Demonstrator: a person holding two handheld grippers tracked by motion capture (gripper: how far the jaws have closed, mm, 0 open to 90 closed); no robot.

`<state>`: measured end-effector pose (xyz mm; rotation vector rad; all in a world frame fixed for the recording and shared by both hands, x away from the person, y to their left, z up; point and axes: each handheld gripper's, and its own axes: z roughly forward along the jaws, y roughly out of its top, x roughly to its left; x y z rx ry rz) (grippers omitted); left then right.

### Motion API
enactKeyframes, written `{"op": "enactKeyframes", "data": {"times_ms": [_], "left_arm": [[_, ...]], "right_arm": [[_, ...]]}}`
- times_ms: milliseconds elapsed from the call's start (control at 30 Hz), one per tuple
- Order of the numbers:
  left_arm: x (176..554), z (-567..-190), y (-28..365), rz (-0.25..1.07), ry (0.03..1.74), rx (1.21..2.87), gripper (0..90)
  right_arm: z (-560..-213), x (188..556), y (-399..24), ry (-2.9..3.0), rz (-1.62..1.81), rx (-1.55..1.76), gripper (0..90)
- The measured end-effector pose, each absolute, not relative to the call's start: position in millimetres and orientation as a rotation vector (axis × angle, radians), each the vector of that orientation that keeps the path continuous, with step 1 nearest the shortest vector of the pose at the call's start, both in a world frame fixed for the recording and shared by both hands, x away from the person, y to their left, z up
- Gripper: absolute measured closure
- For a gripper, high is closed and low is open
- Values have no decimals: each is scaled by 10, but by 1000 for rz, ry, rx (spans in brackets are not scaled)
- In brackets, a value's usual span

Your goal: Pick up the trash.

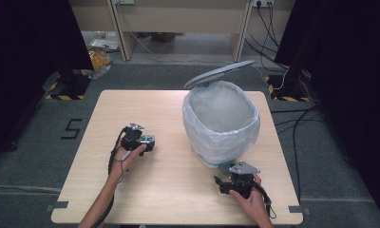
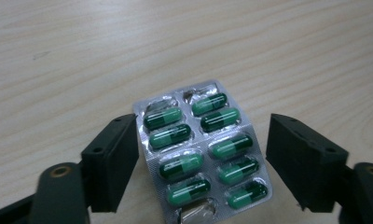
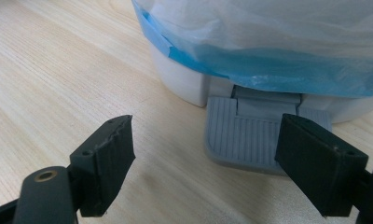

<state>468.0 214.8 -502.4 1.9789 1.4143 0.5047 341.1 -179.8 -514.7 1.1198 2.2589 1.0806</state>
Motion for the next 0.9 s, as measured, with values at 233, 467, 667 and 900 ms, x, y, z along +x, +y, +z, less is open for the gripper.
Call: {"op": "enactKeyframes", "data": {"times_ms": [233,467,667,900], "left_arm": [[4754,-5104,2081,520,1437,2026,224],[4737,-5102,2112,516,1410,2006,338],[4670,-5038,2123,515,1375,1975,338],[4591,-4846,2116,493,1320,1926,338]], "right_arm": [[-5149,3411,-1795,2256,1081,1119,196],[-5149,3410,-1793,2257,1077,1117,196],[-5150,3411,-1792,2256,1078,1116,196],[-5150,3411,-1793,2256,1079,1117,196]]}}
